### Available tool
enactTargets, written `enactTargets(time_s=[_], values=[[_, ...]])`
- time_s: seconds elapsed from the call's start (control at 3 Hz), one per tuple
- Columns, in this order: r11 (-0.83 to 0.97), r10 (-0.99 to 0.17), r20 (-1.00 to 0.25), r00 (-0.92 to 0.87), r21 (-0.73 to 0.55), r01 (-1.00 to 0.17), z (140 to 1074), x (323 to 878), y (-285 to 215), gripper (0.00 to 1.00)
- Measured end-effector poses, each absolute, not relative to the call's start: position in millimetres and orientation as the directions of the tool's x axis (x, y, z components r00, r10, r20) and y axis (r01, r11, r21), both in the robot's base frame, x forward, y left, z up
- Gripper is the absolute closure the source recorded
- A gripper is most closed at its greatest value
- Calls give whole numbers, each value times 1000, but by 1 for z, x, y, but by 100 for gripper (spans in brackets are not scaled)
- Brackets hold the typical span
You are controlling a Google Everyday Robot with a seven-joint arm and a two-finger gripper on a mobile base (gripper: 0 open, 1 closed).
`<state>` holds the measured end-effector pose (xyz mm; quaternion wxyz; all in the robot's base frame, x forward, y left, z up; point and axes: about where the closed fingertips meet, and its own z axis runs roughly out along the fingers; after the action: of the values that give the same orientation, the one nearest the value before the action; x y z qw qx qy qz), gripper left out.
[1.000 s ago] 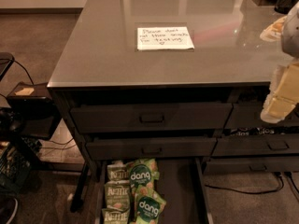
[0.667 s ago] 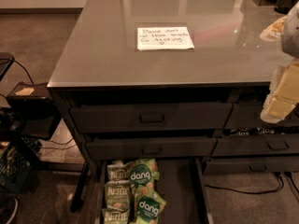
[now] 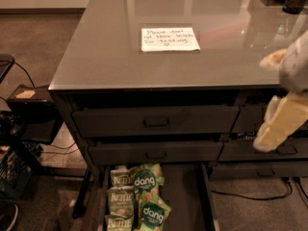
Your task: Pick green rice chip bag from bottom drawer and place on counter
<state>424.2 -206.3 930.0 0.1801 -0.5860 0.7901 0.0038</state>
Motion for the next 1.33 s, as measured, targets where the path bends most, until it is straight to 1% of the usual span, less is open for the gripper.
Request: enactTargets(time_s=[0.67, 1.0, 1.33], values=[[333, -871, -417, -259, -116, -936, 816, 403, -177, 0], [331, -827, -502, -253, -70, -941, 762, 403, -157, 0], [331, -827, -502, -253, -71, -941, 762, 403, -157, 0]])
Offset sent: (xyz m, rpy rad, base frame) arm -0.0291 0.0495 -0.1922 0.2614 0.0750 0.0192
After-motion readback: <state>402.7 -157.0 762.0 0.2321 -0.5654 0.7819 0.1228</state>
